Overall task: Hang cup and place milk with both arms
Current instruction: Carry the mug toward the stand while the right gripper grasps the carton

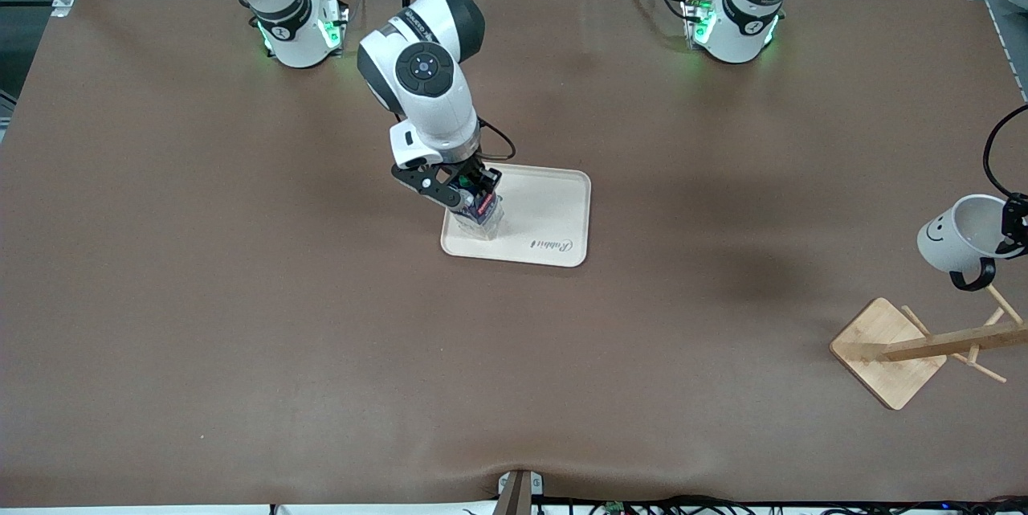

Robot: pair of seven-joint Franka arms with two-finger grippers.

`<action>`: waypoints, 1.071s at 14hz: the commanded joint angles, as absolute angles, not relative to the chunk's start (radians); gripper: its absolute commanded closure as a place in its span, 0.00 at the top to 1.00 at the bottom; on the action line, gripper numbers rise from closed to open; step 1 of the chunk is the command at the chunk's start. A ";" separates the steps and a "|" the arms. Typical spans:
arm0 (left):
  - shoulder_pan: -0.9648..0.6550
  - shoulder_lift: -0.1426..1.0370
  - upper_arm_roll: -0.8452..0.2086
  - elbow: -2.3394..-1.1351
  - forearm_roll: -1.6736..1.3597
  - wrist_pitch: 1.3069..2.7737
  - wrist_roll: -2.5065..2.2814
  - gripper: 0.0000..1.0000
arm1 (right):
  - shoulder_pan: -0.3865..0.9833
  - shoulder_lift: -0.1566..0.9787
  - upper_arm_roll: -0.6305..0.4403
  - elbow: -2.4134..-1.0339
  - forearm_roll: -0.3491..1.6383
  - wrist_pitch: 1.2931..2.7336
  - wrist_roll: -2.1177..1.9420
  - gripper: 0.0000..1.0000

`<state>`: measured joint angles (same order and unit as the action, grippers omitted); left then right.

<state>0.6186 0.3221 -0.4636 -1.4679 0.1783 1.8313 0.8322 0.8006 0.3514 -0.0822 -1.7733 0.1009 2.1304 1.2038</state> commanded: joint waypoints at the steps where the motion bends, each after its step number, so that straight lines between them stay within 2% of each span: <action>1: 0.643 0.341 -0.469 -1.447 0.170 1.845 0.861 0.00 | 0.760 0.342 -0.087 -1.616 0.103 1.992 1.200 0.00; 3: 0.644 0.357 -0.469 -1.424 0.172 1.845 0.862 0.00 | 0.689 0.342 -0.087 -1.507 0.104 1.881 1.158 0.00; 8: 0.650 0.416 -0.468 -1.368 0.170 1.859 0.920 0.00 | 0.436 0.288 -0.092 -1.477 0.092 1.628 0.629 0.00; 11: 0.661 0.426 -0.468 -1.368 0.170 1.910 0.928 0.00 | 0.275 0.272 -0.094 -1.493 0.062 1.614 0.309 0.00; 14: 0.657 0.445 -0.468 -1.367 0.170 1.959 0.925 0.00 | 0.239 0.246 -0.092 -1.607 -0.084 1.638 0.270 0.00; 15: 0.652 0.448 -0.469 -1.361 0.170 1.974 0.919 0.12 | 0.215 0.221 -0.092 -1.673 -0.095 1.681 0.268 0.00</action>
<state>0.6554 0.4344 -0.4630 -1.3898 0.1783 1.9531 0.9078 0.2338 0.2876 -0.1146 -1.5386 -0.0319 1.6231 0.2697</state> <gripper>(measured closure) 0.934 0.476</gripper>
